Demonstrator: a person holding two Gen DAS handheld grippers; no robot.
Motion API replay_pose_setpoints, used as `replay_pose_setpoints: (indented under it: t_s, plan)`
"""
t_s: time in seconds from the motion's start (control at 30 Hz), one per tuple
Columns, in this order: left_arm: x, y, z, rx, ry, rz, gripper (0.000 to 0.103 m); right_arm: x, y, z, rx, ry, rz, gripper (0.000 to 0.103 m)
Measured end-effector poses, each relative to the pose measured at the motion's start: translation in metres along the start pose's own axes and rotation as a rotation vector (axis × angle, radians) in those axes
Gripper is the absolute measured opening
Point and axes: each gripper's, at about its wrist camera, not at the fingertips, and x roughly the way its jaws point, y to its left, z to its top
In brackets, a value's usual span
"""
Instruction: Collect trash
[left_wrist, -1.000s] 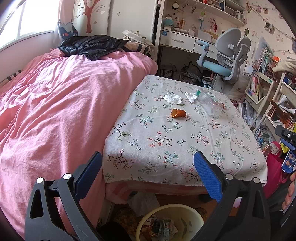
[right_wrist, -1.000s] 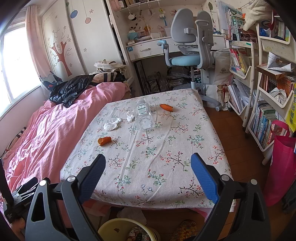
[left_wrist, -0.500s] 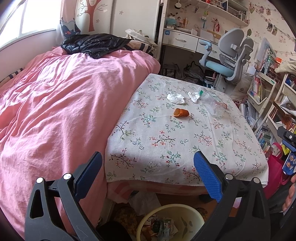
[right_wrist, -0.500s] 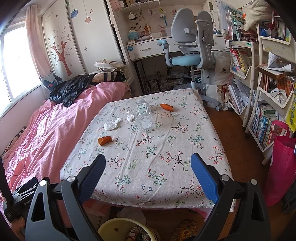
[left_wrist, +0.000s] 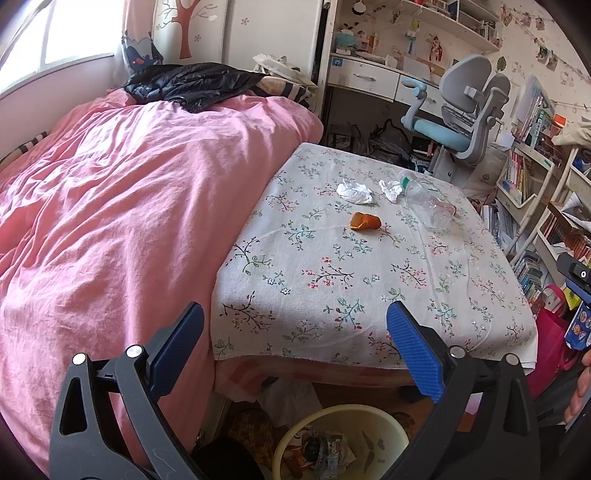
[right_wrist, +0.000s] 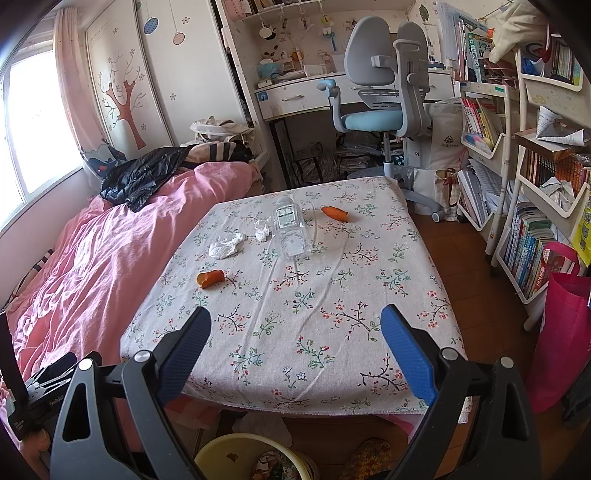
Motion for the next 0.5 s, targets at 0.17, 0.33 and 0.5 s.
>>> replay_pose_setpoints:
  t_s: [0.17, 0.33, 0.5]
  plan:
    - [0.001, 0.000, -0.001, -0.002, 0.003, 0.000, 0.096, 0.000, 0.000, 0.000, -0.003, 0.001, 0.001, 0.089]
    - [0.002, 0.000, -0.002, -0.005, 0.006, 0.001, 0.096, 0.001, 0.002, 0.000, -0.001, 0.002, 0.004, 0.089]
    - [0.009, 0.003, 0.002, -0.017, 0.030, -0.018, 0.096, 0.006, 0.012, 0.001, -0.029, 0.015, 0.028, 0.089]
